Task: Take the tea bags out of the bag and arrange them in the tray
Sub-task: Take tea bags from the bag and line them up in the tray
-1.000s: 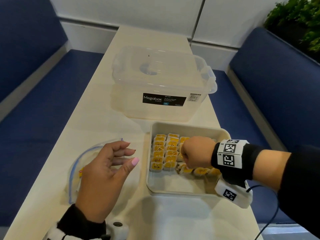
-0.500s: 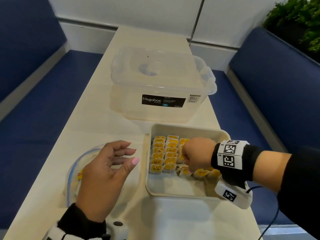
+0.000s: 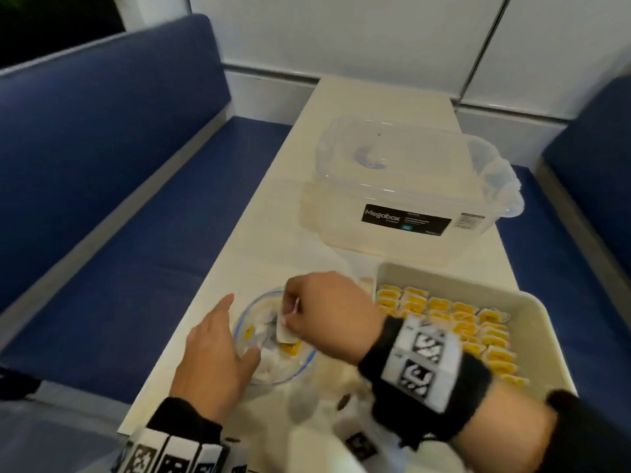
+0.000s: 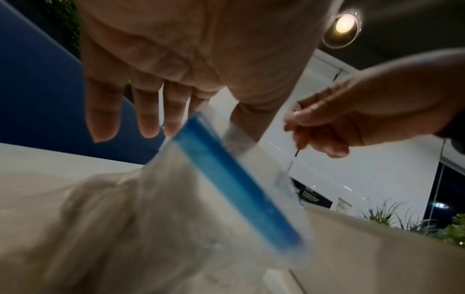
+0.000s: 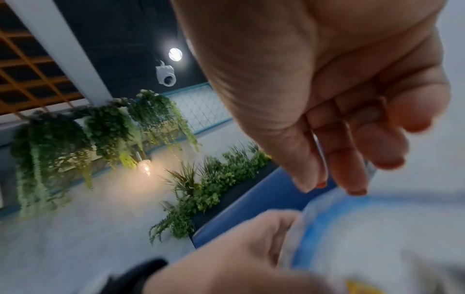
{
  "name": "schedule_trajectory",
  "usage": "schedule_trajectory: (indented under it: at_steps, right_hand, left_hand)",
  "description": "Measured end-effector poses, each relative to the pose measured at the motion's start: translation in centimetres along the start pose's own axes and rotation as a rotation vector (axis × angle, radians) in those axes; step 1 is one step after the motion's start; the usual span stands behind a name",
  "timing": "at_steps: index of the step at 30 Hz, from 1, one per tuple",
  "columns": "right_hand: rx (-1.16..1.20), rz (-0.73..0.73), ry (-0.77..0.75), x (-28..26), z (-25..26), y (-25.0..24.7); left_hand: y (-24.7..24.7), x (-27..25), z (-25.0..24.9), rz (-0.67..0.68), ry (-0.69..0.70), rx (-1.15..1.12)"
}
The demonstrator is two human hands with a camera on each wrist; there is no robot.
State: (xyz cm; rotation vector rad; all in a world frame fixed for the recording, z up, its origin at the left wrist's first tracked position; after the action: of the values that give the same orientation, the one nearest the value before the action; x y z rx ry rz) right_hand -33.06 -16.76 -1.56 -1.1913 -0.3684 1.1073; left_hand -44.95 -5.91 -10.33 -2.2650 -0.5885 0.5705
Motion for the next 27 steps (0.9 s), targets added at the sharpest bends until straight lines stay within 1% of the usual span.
schedule_trajectory:
  at_steps: [2,4,6,7,10,14,18,21,24,27]
  right_hand:
    - [-0.044,0.086,0.026,1.9,1.5,3.0]
    - [-0.101,0.226,0.112,3.4,1.6,5.6]
    - [-0.168,0.276,0.187,4.5,1.2,6.9]
    - [-0.190,0.269,0.212,4.9,0.9,7.1]
    - [-0.151,0.213,0.250,5.4,0.1,7.5]
    - [-0.251,0.180,0.251,5.2,0.3,7.7]
    - [-0.218,0.202,0.245,5.0,0.0,7.6]
    - [-0.240,0.158,0.251,4.7,0.0,7.3]
    - [-0.183,0.139,0.258,4.1,-0.3,7.0]
    - [-0.069,0.034,0.234,2.9,-0.7,6.1]
  left_hand:
    - [0.1,-0.1,0.8,0.062,-0.049,-0.035]
    - [0.3,-0.2,1.0,0.101,-0.073,-0.043]
    - [0.1,-0.4,1.1,0.114,-0.068,-0.059]
    - [0.0,-0.5,1.1,0.122,-0.055,-0.068]
    - [-0.2,-0.7,1.1,0.135,-0.022,-0.082]
    - [-0.5,-0.8,1.0,0.135,0.015,-0.082]
    - [-0.7,-0.6,0.6,0.141,0.035,-0.088]
    - [-0.6,-0.4,0.3,0.136,0.048,-0.084]
    - [-0.4,-0.1,0.2,0.137,0.050,-0.080]
    - [-0.4,0.2,0.1,0.140,0.061,-0.109]
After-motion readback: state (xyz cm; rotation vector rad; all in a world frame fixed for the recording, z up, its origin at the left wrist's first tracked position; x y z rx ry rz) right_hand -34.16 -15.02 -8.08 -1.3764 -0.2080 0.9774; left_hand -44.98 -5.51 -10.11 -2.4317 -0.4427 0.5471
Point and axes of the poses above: each hand's wrist, its own x-axis towards the middle knuckle, its own y-axis out of the palm, z = x × y, the point moved 2 cm from there along x, towards the middle knuckle, and after that the axes turned 9 degrees about z, right-handed, at the moved point
